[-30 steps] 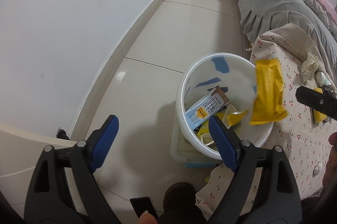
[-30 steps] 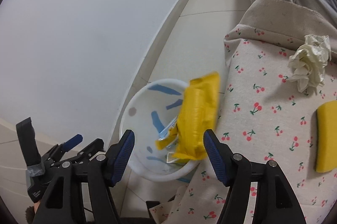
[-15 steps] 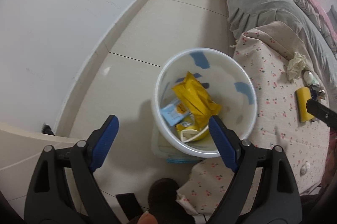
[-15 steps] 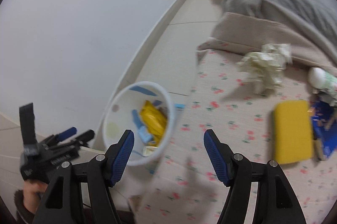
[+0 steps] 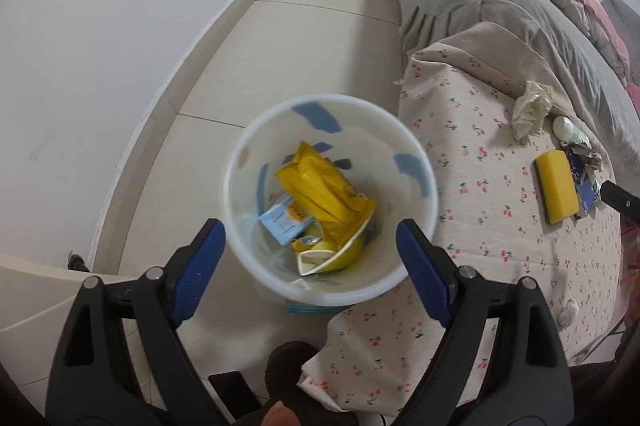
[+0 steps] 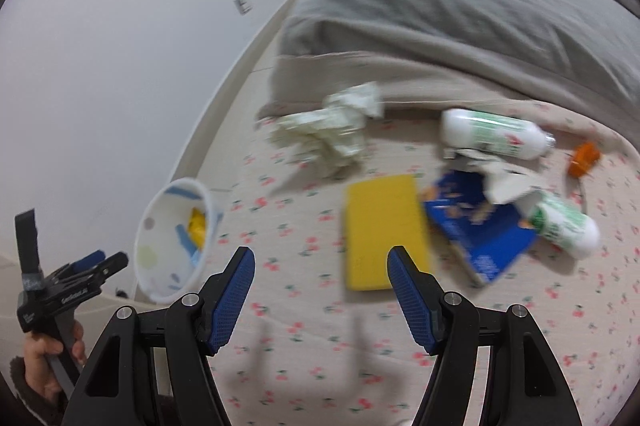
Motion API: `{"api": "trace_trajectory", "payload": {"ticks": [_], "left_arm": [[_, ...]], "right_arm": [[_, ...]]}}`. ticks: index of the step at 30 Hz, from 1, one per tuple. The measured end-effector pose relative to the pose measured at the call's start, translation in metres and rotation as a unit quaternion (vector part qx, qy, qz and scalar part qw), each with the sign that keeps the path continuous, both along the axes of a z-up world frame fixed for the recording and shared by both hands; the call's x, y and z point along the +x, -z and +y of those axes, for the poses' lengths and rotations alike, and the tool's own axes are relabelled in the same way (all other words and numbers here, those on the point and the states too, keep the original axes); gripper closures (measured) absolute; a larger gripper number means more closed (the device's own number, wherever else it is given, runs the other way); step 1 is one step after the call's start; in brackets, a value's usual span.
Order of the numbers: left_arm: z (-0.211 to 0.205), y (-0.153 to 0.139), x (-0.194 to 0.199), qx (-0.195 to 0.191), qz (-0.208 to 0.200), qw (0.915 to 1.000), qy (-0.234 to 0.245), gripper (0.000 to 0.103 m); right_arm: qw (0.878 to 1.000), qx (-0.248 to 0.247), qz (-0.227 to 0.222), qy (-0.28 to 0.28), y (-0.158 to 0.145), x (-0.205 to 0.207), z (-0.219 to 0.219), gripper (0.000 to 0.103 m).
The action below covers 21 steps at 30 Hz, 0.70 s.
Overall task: Collect trash
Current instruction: 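Grasp the torn white wrapper with the right tool while the left tool grasps the crumpled tissue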
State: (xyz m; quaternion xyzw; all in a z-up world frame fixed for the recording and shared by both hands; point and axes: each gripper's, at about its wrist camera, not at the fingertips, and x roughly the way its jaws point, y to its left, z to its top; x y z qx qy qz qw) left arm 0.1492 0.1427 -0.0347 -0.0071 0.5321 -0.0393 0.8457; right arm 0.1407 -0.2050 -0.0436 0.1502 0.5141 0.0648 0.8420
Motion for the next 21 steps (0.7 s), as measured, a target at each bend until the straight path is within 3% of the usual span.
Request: {"api": "trace_trajectory", "payload": {"ticks": [13, 21], "left_arm": [[-0.060, -0.007, 0.010, 0.002, -0.010, 0.9995, 0.029, 0.016], [-0.108, -0.007, 0.026, -0.003, -0.023, 0.9983, 0.052, 0.016]], "right_arm": [[0.996, 0.004, 0.006, 0.091, -0.003, -0.006, -0.096, 0.033], [0.992, 0.021, 0.009, 0.128, 0.002, 0.006, -0.126, 0.033]]}}
